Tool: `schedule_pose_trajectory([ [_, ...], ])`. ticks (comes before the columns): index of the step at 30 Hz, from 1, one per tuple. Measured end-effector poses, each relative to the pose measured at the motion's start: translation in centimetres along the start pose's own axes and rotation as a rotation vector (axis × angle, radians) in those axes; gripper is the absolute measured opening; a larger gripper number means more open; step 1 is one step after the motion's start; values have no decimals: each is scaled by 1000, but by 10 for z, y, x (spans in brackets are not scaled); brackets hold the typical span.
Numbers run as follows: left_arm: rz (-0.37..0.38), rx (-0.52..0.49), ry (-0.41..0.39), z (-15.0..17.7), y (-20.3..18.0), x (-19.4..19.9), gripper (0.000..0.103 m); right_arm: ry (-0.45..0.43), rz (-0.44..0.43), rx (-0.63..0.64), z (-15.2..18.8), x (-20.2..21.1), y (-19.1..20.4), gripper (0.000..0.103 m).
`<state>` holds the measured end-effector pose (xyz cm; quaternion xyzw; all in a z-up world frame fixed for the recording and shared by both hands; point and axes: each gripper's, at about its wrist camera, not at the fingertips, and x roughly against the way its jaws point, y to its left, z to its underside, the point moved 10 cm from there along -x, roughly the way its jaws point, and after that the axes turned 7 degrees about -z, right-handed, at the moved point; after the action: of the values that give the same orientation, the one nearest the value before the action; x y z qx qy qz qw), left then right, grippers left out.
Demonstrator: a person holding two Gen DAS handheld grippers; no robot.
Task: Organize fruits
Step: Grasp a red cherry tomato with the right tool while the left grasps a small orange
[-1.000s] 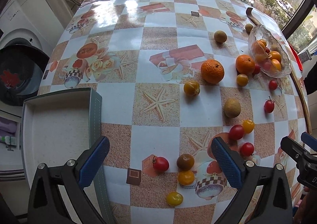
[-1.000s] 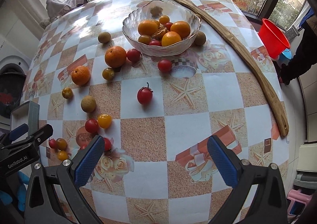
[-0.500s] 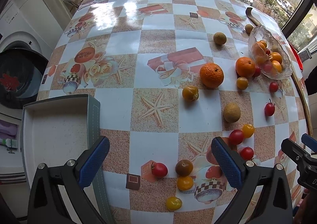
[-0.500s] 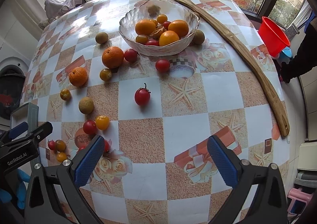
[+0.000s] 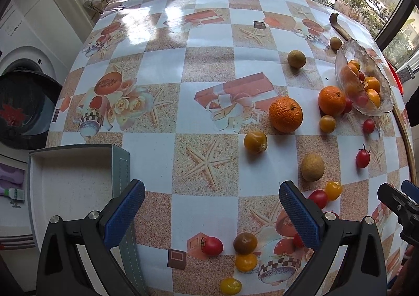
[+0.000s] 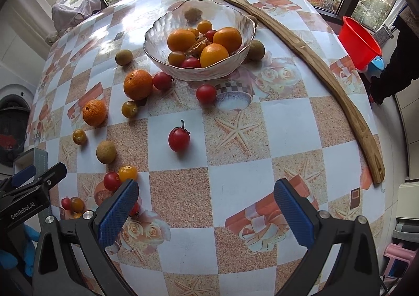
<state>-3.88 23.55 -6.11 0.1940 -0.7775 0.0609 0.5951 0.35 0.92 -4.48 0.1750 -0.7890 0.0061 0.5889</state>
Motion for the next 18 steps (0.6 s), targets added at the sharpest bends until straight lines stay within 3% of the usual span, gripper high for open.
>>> schedule_pose_trajectory([
  [13,-2,-51,-35,-24,-21,-29,103,2,-13,-25,-32,-32,6,101],
  [14,2,-50,-36,-25,-22,-30,101,7,-14,-15,-32,-35,8,99],
  [16,8,-57,-21,-24,-25,-33,84,20,-13,6,-31,-41,14,92],
  [18,16,-50,-9,-23,-26,-36,78,37,-16,24,-29,-46,19,78],
])
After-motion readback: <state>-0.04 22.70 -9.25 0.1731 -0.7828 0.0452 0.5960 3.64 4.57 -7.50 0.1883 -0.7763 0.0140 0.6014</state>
